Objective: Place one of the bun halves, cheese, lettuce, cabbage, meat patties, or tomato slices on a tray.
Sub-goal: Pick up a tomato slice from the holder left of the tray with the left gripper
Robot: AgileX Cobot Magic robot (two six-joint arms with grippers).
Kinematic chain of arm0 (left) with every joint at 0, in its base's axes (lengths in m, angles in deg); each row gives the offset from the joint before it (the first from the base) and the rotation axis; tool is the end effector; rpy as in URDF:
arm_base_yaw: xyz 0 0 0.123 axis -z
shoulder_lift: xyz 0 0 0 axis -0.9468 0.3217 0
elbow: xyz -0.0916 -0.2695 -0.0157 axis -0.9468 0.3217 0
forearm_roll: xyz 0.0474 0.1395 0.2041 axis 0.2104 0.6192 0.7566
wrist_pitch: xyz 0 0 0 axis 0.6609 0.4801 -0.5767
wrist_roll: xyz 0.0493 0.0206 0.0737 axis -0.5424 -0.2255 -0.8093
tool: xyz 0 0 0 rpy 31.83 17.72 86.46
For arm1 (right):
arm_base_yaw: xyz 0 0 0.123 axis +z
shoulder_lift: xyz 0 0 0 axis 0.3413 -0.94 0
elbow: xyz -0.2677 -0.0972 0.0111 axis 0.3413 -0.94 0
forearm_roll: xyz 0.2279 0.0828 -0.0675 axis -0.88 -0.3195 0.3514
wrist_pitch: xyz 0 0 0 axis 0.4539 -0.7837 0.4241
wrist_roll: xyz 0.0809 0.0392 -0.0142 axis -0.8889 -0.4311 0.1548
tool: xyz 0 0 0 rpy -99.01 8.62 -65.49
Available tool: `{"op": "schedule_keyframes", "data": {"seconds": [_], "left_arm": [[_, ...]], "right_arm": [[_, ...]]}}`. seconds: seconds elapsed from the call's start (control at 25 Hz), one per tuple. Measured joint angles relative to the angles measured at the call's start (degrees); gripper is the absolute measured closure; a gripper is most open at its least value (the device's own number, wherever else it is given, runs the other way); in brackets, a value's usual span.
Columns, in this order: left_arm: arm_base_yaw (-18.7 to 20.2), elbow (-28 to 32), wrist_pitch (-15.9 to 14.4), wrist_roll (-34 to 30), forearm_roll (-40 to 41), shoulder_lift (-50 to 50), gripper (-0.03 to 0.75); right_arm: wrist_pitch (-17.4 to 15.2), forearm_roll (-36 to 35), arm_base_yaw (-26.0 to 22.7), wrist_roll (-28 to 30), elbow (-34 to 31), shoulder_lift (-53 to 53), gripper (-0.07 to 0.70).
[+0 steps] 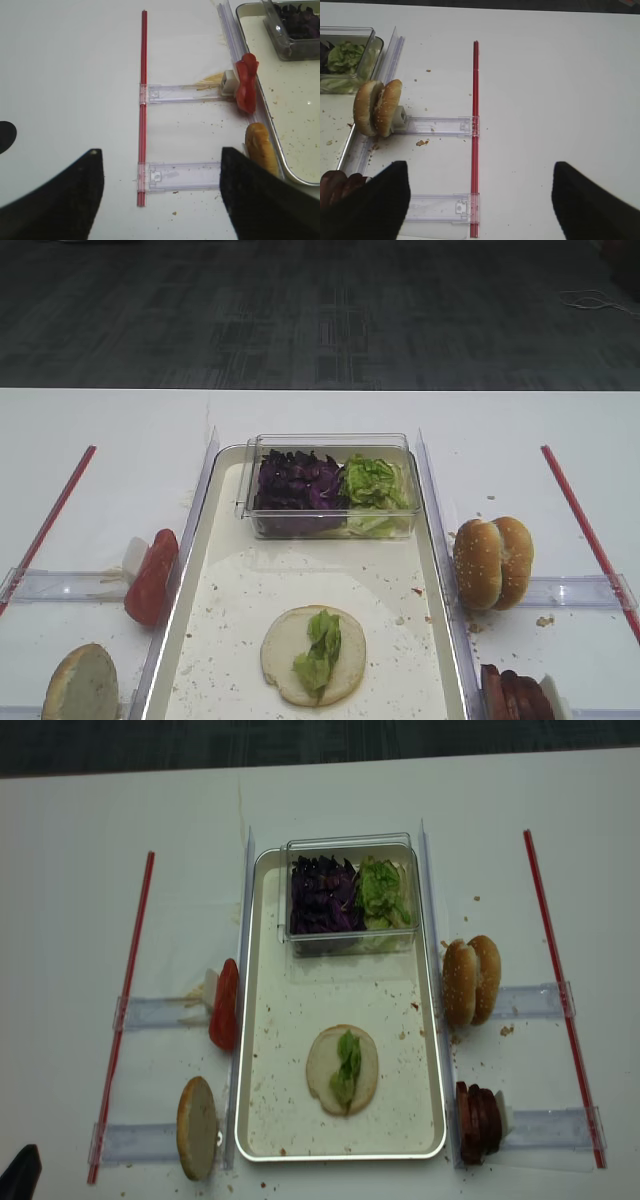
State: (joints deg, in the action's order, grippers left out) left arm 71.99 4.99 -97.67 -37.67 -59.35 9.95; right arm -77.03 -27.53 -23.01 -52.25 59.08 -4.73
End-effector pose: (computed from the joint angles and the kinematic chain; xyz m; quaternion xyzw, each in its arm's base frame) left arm -0.0122 0.0039 0.2657 -0.0308 0.8799 0.0004 0.4741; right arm -0.0081 0.0014 0.2693 -0.0045 0.8672 -0.0237 0.4975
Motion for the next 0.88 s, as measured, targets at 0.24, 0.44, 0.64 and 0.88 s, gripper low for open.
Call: {"op": "schedule_keyframes", "data": {"seconds": [0.24,0.44,0.64,0.88], "left_arm": [[0.0,0.0,0.0,0.0,0.0,0.0,0.228],[0.0,0.0,0.0,0.0,0.0,0.0,0.228],[0.0,0.0,0.0,0.0,0.0,0.0,0.228],[0.0,0.0,0.0,0.0,0.0,0.0,0.228]], "right_arm": [[0.0,0.0,0.0,0.0,0.0,0.0,0.021],[0.0,0.0,0.0,0.0,0.0,0.0,0.021],[0.0,0.0,0.0,0.0,0.0,0.0,0.021],[0.0,0.0,0.0,-0.2,0.0,0.0,0.021]]}}
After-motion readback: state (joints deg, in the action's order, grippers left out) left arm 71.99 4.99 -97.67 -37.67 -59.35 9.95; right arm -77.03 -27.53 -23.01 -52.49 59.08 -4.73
